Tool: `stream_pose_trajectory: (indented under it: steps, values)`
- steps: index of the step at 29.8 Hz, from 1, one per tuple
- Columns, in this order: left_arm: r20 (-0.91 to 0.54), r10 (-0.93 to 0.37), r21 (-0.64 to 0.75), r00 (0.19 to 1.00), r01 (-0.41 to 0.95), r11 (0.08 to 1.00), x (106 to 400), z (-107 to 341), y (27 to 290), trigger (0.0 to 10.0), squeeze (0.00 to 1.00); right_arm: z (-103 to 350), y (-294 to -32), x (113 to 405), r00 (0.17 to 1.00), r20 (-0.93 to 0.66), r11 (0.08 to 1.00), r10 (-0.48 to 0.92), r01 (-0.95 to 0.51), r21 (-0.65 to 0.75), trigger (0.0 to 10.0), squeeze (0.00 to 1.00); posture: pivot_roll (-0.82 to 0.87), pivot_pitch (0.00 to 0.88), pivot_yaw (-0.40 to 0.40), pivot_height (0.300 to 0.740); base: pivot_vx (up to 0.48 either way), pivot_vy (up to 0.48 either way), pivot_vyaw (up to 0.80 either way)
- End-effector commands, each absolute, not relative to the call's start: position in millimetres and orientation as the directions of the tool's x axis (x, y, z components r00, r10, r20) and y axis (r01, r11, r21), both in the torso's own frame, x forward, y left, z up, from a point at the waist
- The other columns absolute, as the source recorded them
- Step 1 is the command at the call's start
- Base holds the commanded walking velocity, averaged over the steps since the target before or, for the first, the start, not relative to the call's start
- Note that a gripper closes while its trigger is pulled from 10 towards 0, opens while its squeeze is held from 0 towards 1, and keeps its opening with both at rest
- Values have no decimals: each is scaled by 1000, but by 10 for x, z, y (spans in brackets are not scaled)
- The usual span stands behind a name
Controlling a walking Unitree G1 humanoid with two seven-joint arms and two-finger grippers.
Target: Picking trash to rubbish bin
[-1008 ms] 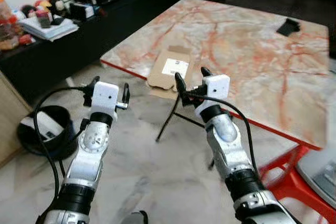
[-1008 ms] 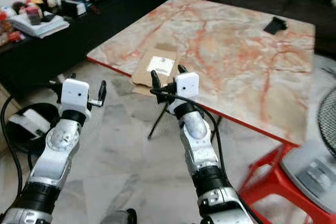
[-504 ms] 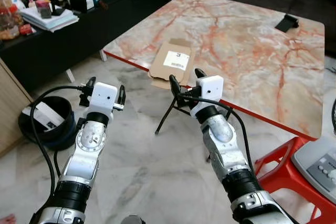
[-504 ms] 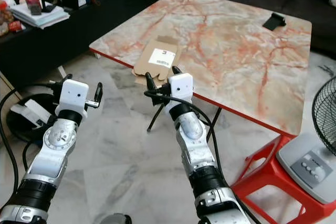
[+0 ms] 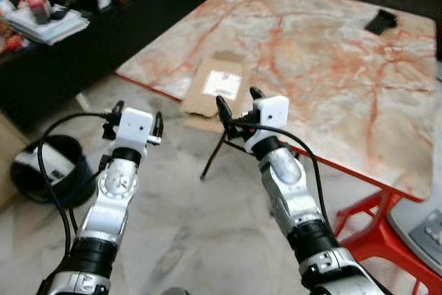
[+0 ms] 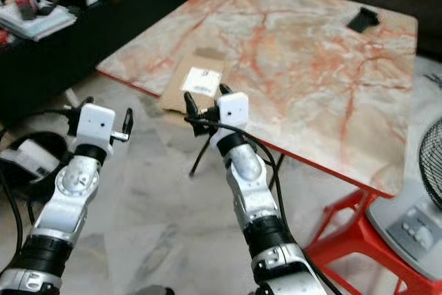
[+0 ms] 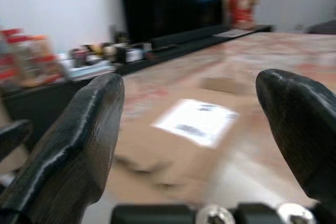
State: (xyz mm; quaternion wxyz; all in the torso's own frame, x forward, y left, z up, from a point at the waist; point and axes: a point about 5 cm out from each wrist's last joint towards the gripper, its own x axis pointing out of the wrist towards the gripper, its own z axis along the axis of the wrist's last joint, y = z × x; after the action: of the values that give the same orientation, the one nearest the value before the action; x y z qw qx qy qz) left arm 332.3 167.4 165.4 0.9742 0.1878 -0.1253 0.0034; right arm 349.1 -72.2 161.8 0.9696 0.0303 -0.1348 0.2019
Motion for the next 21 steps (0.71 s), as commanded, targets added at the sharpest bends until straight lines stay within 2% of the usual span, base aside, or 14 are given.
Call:
stream_pose_trajectory:
  steps: [1, 9, 14, 18, 19, 21]
  values:
    - [245, -60, 380, 968, -39, 924, 3322, 1655, 1635, 10000, 0, 1625, -749, 3495, 884, 279, 920, 375, -391, 3, 10000, 0, 134, 141, -24, 740, 390, 0, 0]
    - [248, -97, 394, 964, -8, 919, 3313, 1661, 1616, 10000, 0, 1626, -738, 3496, 883, 280, 919, 376, -393, 5, 10000, 0, 134, 133, -21, 740, 367, 0, 0]
    - [234, -175, 462, 956, 49, 886, 3273, 1625, 1551, 10000, 0, 1625, -736, 3498, 883, 278, 919, 378, -394, 3, 10000, 0, 138, 138, -23, 740, 0, 0, 0]
    - [200, -269, 565, 942, 114, 817, 3187, 1548, 1473, 10000, 0, 1626, -747, 3498, 884, 278, 920, 375, -391, 3, 10000, 0, 137, 147, -22, 740, 0, 0, 0]
    - [186, -310, 621, 932, 133, 772, 3136, 1521, 1450, 10000, 1000, 1623, -757, 3497, 886, 278, 922, 372, -388, 3, 10000, 0, 136, 148, -22, 740, 0, 0, 0]
    - [169, -352, 668, 921, 155, 727, 3087, 1492, 1427, 10000, 1000, 1616, -764, 3495, 887, 276, 923, 369, -385, 4, 10000, 0, 138, 155, -21, 740, 0, 0, 0]
